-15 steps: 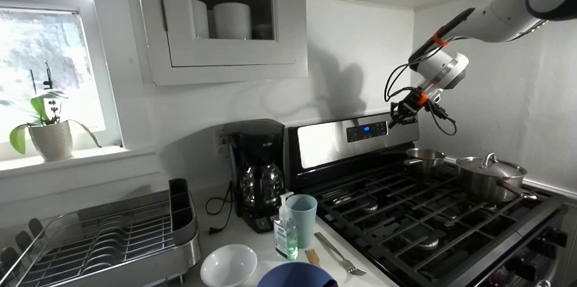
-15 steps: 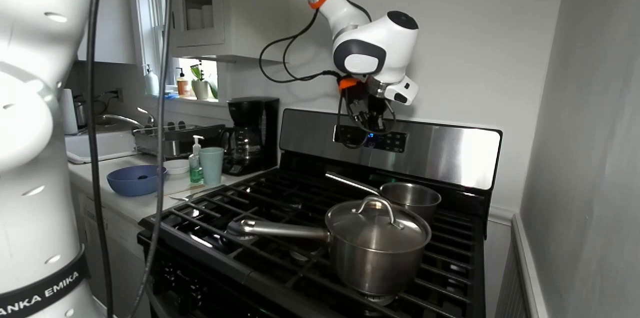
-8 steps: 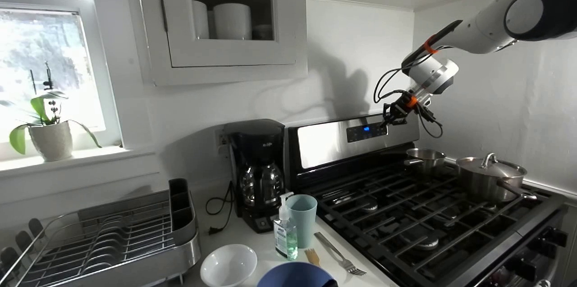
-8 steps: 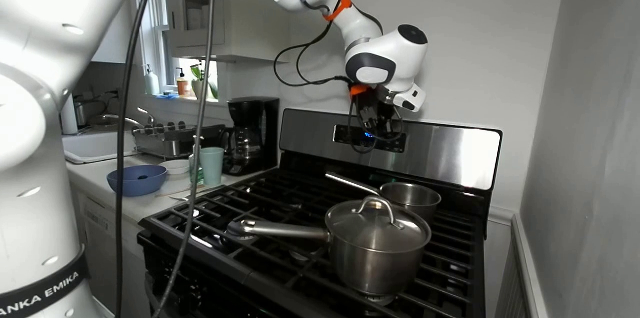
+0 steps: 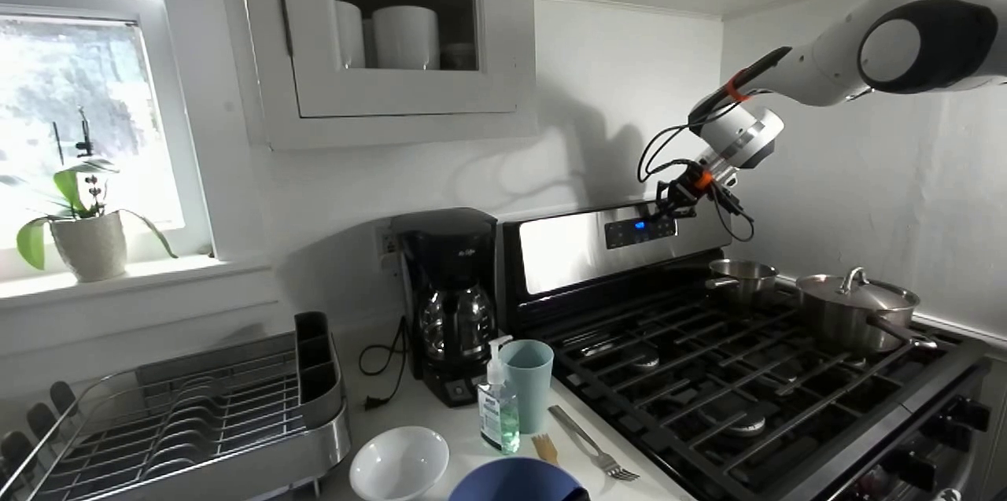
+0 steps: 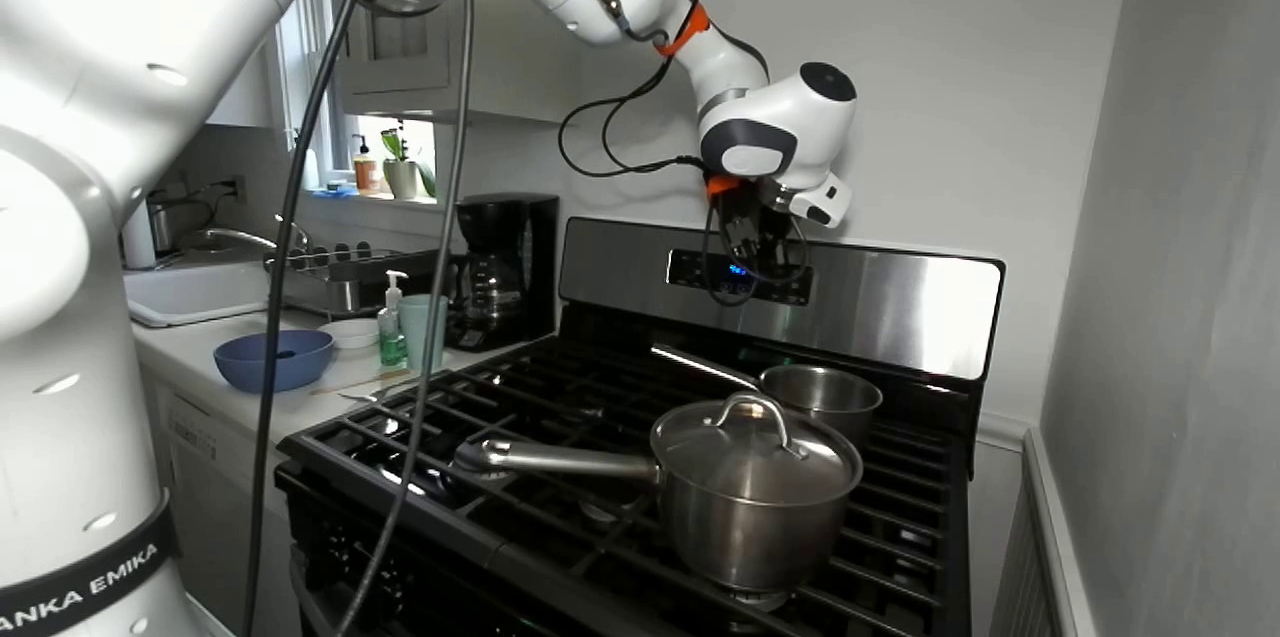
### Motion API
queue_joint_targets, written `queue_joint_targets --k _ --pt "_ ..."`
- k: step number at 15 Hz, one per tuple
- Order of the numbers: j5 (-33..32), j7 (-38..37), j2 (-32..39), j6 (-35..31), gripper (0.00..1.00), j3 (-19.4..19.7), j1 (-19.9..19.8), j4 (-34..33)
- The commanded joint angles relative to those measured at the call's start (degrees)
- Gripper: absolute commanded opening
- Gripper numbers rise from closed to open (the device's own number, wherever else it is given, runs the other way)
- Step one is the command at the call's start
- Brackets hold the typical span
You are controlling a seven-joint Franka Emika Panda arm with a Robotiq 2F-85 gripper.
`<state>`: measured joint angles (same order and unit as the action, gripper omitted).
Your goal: Press a button on the stove
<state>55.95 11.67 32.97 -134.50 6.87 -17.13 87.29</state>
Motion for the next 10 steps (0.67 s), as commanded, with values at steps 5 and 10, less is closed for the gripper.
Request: queue_joint_targets --k 5,10 --pt "-0.8 -4.5 3.1 2.7 0.02 -0.8 -1.7 -4.9" --pt "-2.6 -6.8 3.4 3.2 0.02 -0.1 -1.1 -5.2"
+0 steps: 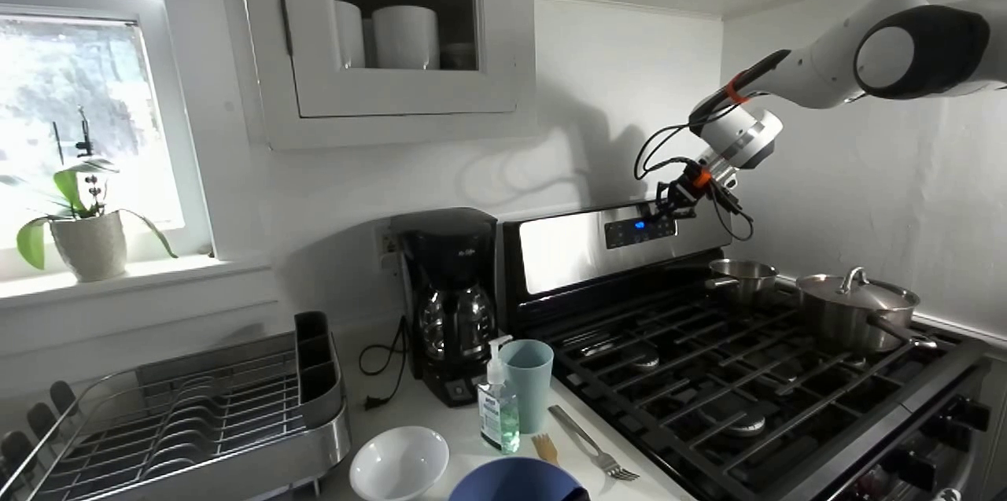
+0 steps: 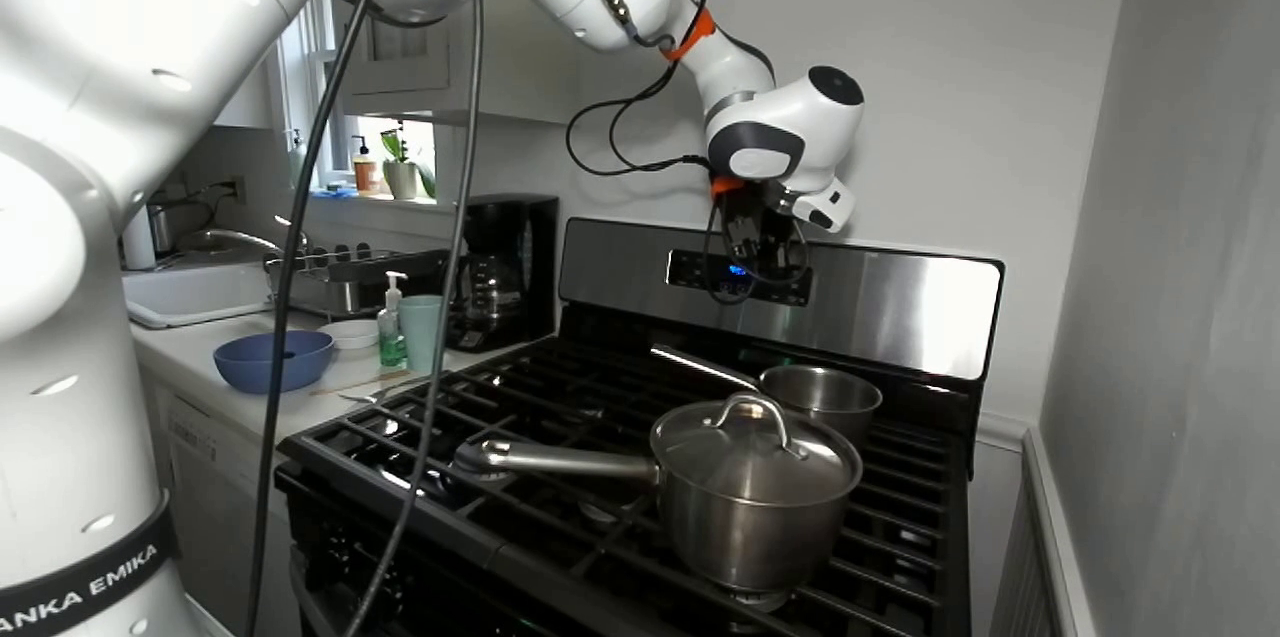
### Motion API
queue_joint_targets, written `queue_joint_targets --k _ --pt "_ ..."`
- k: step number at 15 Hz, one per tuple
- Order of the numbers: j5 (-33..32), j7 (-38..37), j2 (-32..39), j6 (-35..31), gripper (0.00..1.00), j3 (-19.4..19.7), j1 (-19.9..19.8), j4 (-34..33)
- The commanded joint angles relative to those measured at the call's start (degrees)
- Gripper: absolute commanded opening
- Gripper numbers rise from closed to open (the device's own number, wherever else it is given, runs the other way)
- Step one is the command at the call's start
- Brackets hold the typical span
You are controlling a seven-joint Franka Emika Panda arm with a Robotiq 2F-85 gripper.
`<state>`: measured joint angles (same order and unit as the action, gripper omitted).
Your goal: Press a button on the stove
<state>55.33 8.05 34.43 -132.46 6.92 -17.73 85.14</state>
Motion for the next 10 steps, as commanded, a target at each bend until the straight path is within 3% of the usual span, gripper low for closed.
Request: queue_joint_targets --k 1,10 --pt "-2.2 -3.5 2.0 1.0 0.02 -0.1 -0.5 -3.1" --pt "-0.2 0.0 3.0 -2.6 0.01 -1.6 -1.0 -3.9"
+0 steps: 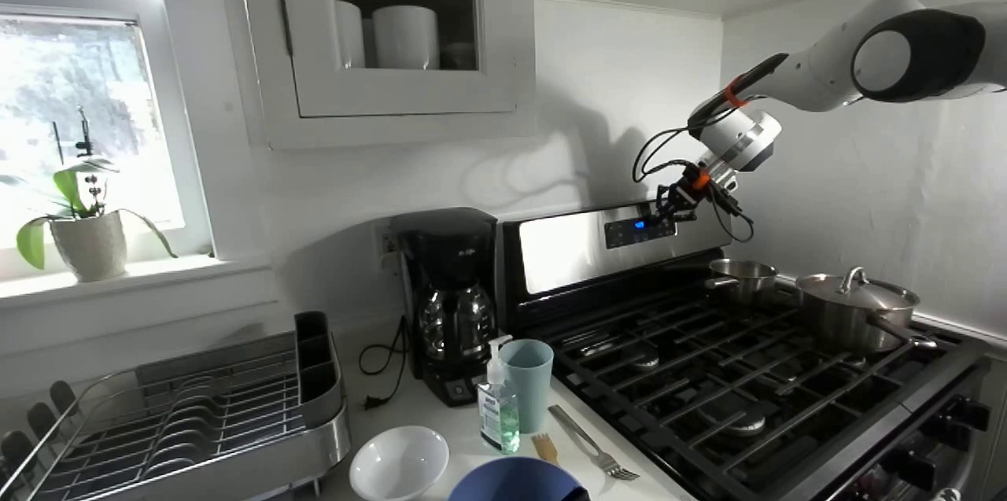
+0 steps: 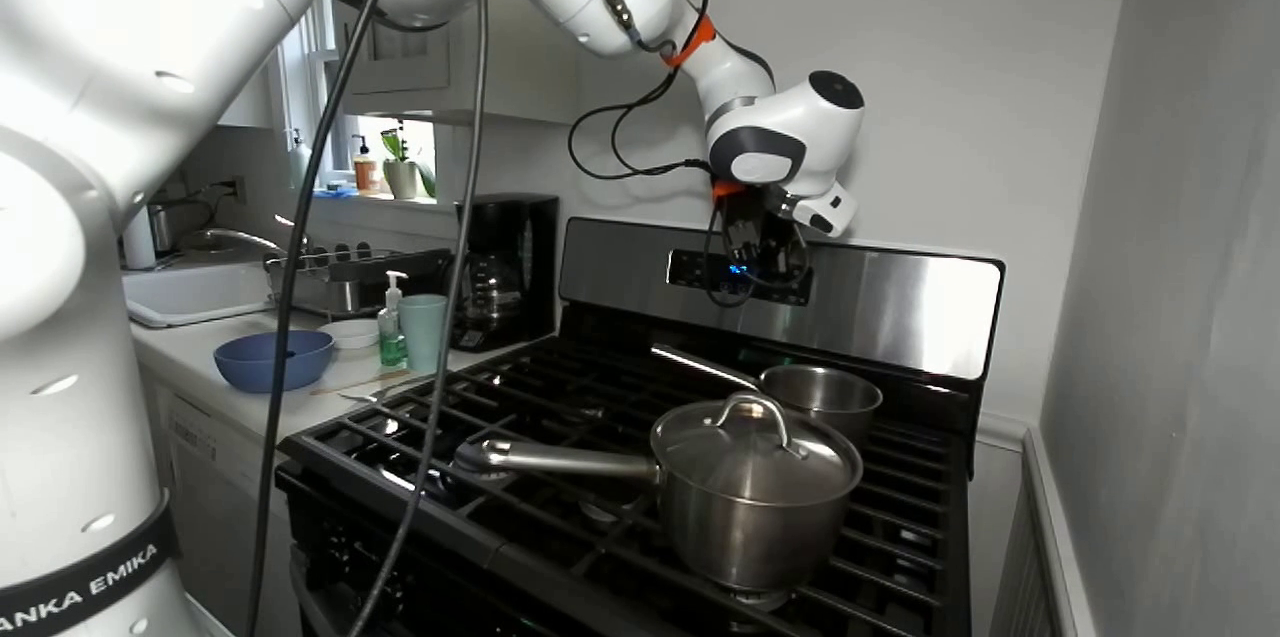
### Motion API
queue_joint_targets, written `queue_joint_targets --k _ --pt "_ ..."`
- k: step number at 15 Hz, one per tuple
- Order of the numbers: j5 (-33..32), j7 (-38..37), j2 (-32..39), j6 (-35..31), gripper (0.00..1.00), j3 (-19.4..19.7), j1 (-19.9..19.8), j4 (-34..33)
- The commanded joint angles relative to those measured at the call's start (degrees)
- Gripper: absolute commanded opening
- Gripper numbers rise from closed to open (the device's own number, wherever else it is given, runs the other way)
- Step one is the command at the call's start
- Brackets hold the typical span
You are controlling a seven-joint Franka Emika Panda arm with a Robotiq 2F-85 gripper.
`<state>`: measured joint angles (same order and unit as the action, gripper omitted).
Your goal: Press a button on the stove
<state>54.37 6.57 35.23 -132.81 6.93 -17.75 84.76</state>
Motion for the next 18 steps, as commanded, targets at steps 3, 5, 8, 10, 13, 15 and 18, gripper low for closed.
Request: queue_joint_targets --k 3,5,8,10,13,15,18 --pt "-1.6 2.9 2.4 -2.2 0.01 -1.1 -0.1 -4.1" --pt "-2.2 3.6 2.3 -2.3 0.01 -1.3 -0.3 -4.0" --pt "-1.8 4.7 1.8 -2.5 0.01 -1.8 -0.7 -4.0" --pt "-1.9 4.7 1.4 -2.4 0.01 -1.7 -0.7 -3.9" --pt "-2.7 3.7 0.9 -1.4 0.01 -1.3 -0.5 -3.4" --pt "-4.6 1.7 0.4 -0.2 0.02 -0.6 0.0 -2.9" --pt "-9.7 -5.3 -1.1 4.1 0.02 0.5 0.5 -2.4"
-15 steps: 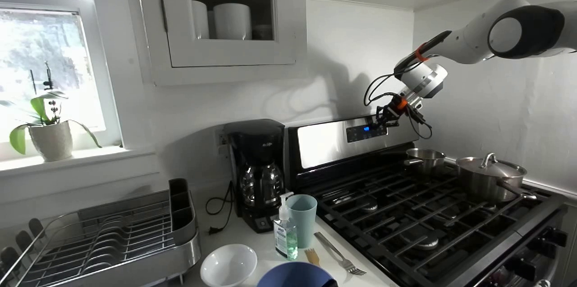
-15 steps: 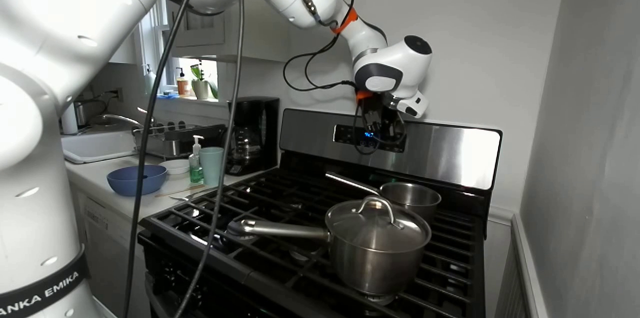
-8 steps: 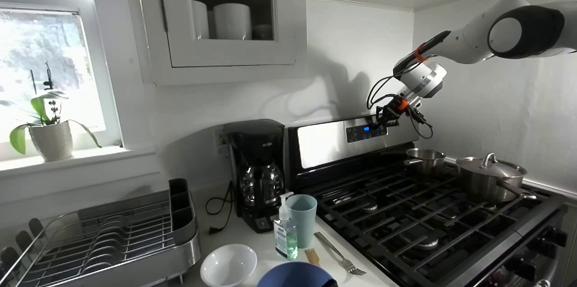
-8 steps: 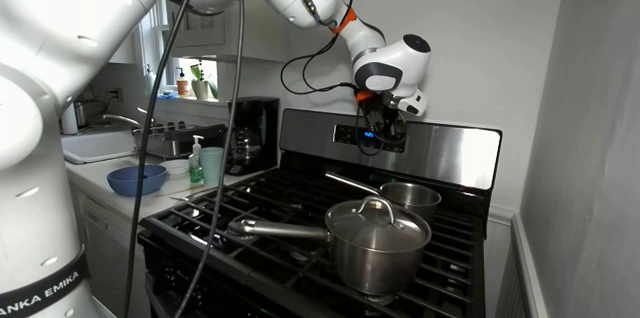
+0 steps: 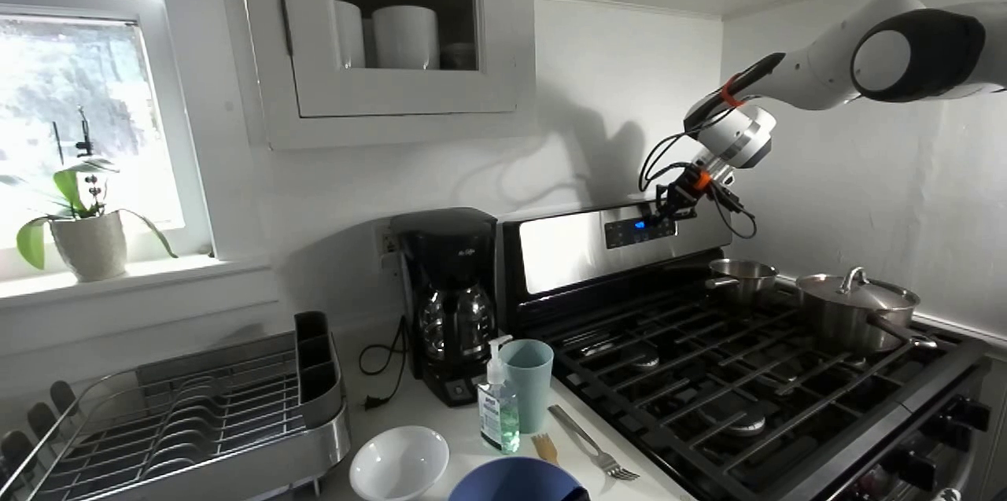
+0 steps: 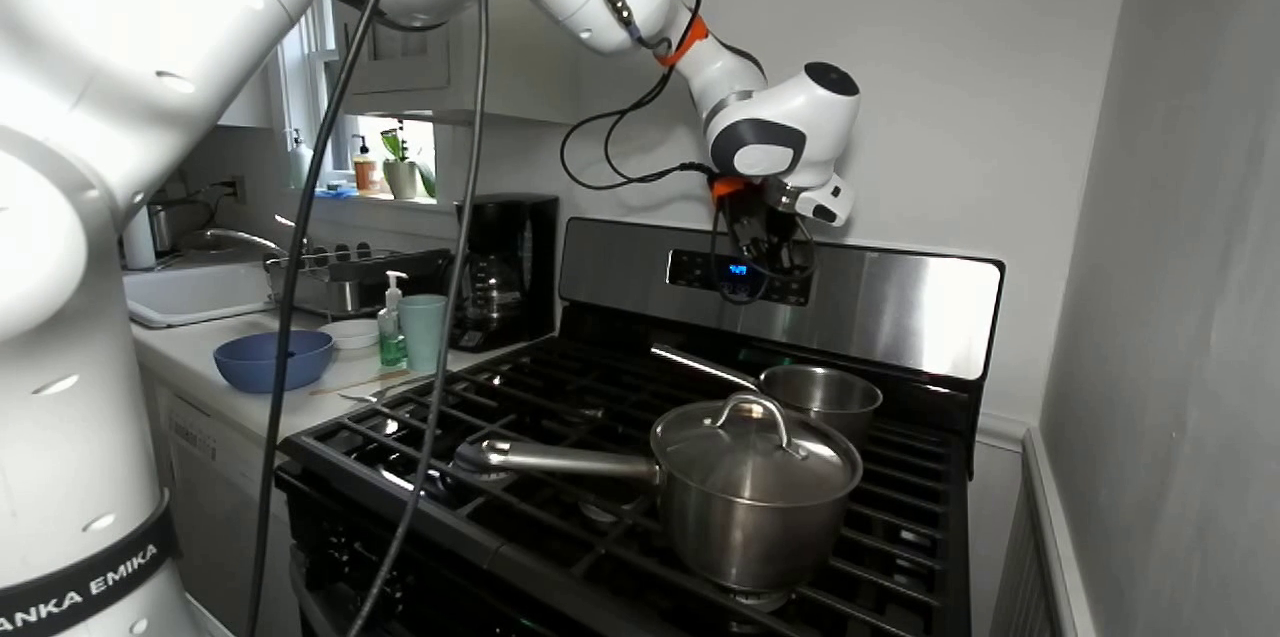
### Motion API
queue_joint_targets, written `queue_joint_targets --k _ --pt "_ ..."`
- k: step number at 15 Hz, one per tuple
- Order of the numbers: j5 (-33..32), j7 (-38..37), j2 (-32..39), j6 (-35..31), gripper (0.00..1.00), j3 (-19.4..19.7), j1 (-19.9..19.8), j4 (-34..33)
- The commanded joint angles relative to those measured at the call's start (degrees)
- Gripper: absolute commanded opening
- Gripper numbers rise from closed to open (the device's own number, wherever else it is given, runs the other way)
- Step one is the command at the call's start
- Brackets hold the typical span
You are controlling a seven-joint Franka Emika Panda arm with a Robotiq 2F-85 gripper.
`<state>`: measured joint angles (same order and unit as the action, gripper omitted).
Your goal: Press a button on the stove
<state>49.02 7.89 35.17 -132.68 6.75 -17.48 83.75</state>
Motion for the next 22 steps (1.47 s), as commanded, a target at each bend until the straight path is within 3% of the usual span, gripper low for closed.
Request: queue_joint_targets --k 1,9,16,17,18,20,22 --pt "-5.8 -8.7 -1.5 5.8 0.01 0.8 0.1 -1.5" --pt "-21.2 -19.5 -10.4 29.1 0.02 4.0 -0.7 2.4" --pt "-32.0 -14.9 -29.3 36.6 0.03 3.9 4.0 17.1" --pt "-34.4 -13.8 -32.0 37.0 0.09 3.7 5.0 19.2" --pt "-37.7 -13.5 -34.9 35.9 0.31 3.3 6.2 21.8" --pt "-43.1 -13.4 -39.7 34.1 0.34 2.3 8.0 25.5" --pt "-47.8 -13.7 -44.3 31.3 0.46 1.0 9.3 29.5"
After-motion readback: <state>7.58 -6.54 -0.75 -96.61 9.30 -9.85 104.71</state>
